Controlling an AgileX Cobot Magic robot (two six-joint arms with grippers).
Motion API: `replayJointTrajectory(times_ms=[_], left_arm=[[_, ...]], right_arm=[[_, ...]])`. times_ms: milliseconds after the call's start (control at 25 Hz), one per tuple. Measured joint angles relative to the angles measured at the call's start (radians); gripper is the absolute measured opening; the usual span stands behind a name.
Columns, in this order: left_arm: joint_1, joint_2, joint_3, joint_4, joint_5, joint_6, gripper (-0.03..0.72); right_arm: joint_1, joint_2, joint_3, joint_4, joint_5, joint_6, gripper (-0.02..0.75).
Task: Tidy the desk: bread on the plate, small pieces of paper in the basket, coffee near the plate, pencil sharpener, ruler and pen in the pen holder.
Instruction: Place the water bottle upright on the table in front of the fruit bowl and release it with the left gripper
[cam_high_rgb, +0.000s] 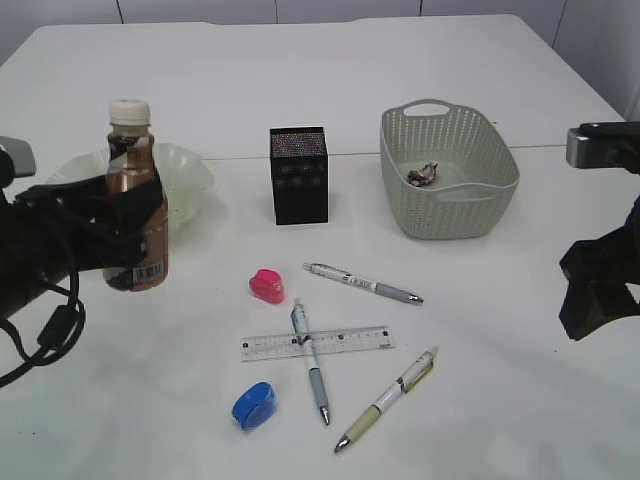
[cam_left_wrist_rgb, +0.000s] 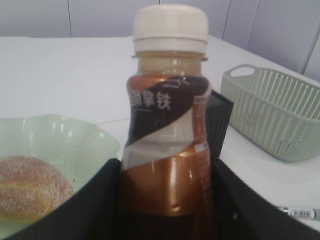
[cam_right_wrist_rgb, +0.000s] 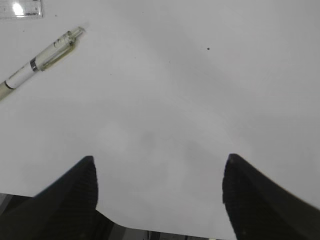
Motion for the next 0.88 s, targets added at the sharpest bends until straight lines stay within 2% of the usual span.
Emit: replayJointTrajectory(times_ms=[240,880], left_arm=[[0.000,0.138,-0.025,-0.021,0.000,0.000,0.381],[0.001,0.368,-0.218,-0.001,-0.022,0.006,0.371]], right_arm=[[0.000,0.000,0.000,0.000,0.000,0.000,0.566],[0.000,0.000,0.000,0.000,0.000,0.000,0.566]])
